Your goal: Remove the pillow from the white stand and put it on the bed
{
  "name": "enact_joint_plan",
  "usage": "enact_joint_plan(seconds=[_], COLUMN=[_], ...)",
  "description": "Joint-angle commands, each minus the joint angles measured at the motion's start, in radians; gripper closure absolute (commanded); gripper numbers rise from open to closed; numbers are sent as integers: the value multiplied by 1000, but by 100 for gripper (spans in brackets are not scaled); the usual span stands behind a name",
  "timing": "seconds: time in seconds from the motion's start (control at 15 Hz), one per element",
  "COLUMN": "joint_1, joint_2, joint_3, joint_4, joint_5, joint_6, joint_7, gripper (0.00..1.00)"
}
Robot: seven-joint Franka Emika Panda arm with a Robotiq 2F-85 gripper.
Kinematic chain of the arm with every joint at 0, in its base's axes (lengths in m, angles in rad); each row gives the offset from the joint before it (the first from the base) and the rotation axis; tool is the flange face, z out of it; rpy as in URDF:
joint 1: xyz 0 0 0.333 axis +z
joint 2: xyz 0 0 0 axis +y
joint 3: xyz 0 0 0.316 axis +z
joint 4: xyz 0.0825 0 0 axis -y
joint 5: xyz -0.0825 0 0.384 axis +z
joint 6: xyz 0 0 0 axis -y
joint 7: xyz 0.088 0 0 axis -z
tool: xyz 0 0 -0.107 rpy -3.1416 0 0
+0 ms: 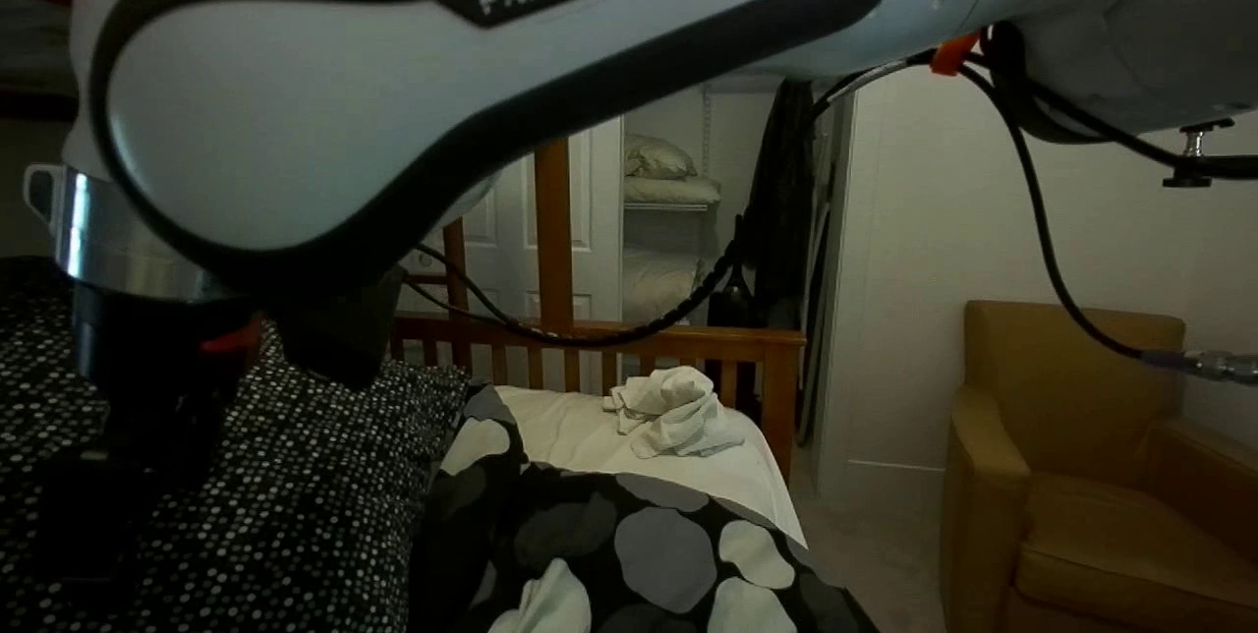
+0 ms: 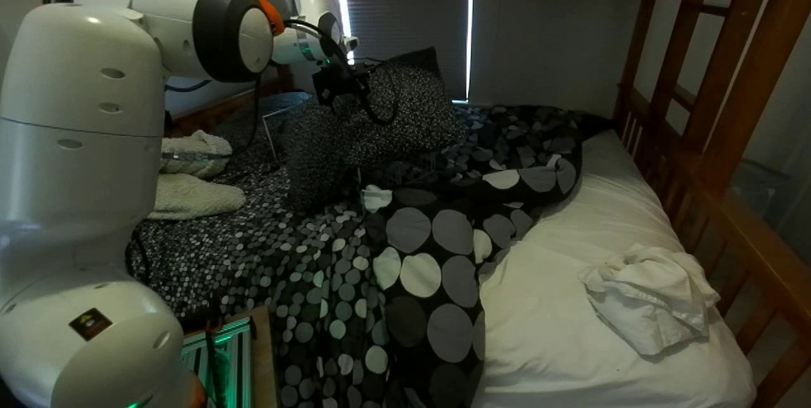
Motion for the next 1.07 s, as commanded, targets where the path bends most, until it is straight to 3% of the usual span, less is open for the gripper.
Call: enact_joint_plan(seconds=[0.0,0.07,0.13,0.33,0.4,0.53,0.73,1.0], joint_1=[41,48,35,44,41,33,8,0], joint_2=[140,165,95,145,151,164,172,177], joint_3=[-29,-32,-33,-40,-41,-32,-7,1], joint_4=[155,189,102,168,172,170,156,154], joint_5=[-51,-48,-17,-16,-8,10,17,32], joint_6=[16,31,13,20,20,31,54,73], joint_7=[-90,-110,-72,-105,-105,-121,-123,-127], gripper=[0,0,0,0,25,32,58,86])
